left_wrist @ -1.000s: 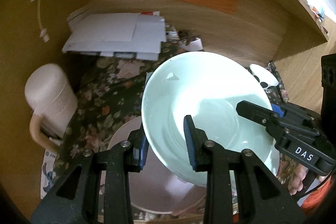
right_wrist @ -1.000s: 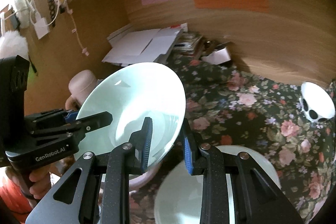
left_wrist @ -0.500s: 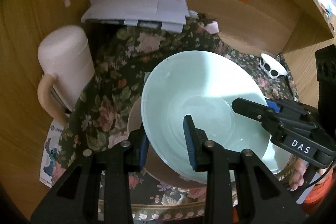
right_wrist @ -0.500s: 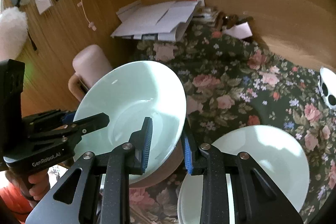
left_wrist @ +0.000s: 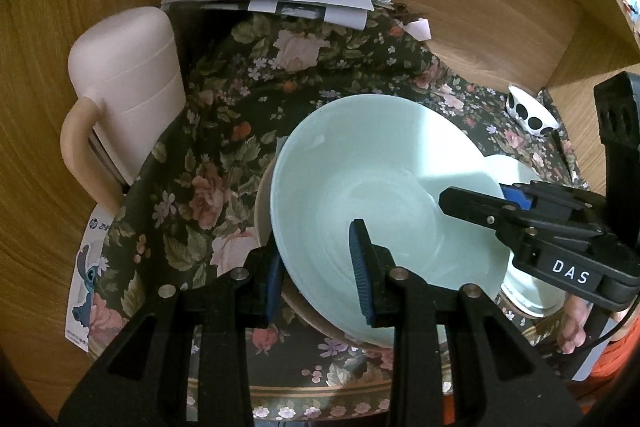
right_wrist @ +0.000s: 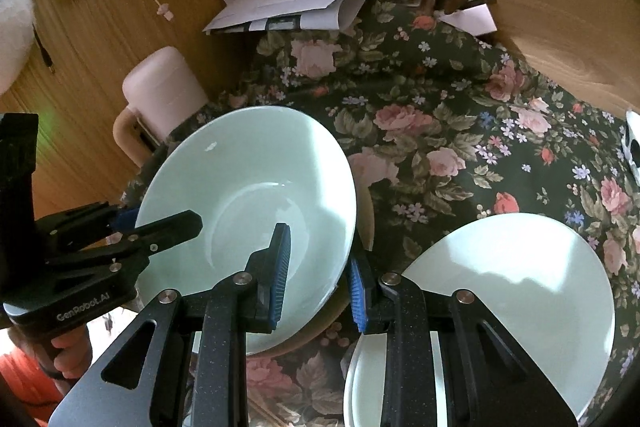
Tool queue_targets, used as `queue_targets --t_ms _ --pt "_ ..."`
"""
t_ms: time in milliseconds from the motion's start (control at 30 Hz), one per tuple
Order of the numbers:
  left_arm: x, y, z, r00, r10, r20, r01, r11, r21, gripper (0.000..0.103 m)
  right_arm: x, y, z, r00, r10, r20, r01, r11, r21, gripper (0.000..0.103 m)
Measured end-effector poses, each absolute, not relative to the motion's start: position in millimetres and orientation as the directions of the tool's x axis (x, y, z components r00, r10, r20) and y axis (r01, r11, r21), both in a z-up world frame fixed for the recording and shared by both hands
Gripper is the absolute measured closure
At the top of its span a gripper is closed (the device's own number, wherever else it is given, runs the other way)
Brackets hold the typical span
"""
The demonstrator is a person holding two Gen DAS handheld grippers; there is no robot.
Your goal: Organize plates and bowls
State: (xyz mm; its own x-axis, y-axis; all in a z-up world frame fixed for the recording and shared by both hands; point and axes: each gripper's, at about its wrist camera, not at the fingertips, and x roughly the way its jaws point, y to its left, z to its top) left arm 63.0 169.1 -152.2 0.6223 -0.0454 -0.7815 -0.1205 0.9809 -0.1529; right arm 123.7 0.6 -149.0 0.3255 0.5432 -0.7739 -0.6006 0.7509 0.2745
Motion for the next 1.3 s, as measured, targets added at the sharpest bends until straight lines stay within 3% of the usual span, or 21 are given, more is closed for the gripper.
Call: queue_targets --t_ms 367,867,933,1033,1133,1200,1300 --pt "68 170 -157 0.615 -0.017 -0.788 -0.139 0.982 -0.130 0.073 119 -1 -137 0.378 0.511 -0.772 -0.620 0.759 0.199 0.078" --pt "78 168 -149 0.616 0.034 -0.787 -0.160 0.984 -0.082 0.073 123 -17 -133 0.398 0.525 -0.752 -0.610 0.764 0.210 0.077" --pt "81 168 -148 0.609 0.040 -0.792 -0.161 0.984 -0.074 0.071 125 -21 -133 0.394 0.531 -0.751 -0.602 0.766 0.226 0.077" --pt "84 164 -142 0.624 0.062 -0.779 -0.165 0.985 -0.054 0.056 127 -28 -130 0.401 0.534 -0.745 -0.592 0.771 0.234 0.075" --pt "84 158 -129 0.660 0.087 -0.746 -0.157 0.987 -0.023 0.046 127 -37 -121 0.435 0.529 -0.729 -0.583 0.782 0.219 0.064" --pt "86 155 -120 0.676 0.085 -0.732 -0.149 0.989 -0.023 0.039 128 -44 -115 0.460 0.526 -0.715 -0.574 0.790 0.212 0.050" --pt "89 149 -105 0.698 0.075 -0.712 -0.139 0.990 -0.031 0.038 131 -59 -103 0.497 0.525 -0.691 -0.556 0.804 0.212 0.041"
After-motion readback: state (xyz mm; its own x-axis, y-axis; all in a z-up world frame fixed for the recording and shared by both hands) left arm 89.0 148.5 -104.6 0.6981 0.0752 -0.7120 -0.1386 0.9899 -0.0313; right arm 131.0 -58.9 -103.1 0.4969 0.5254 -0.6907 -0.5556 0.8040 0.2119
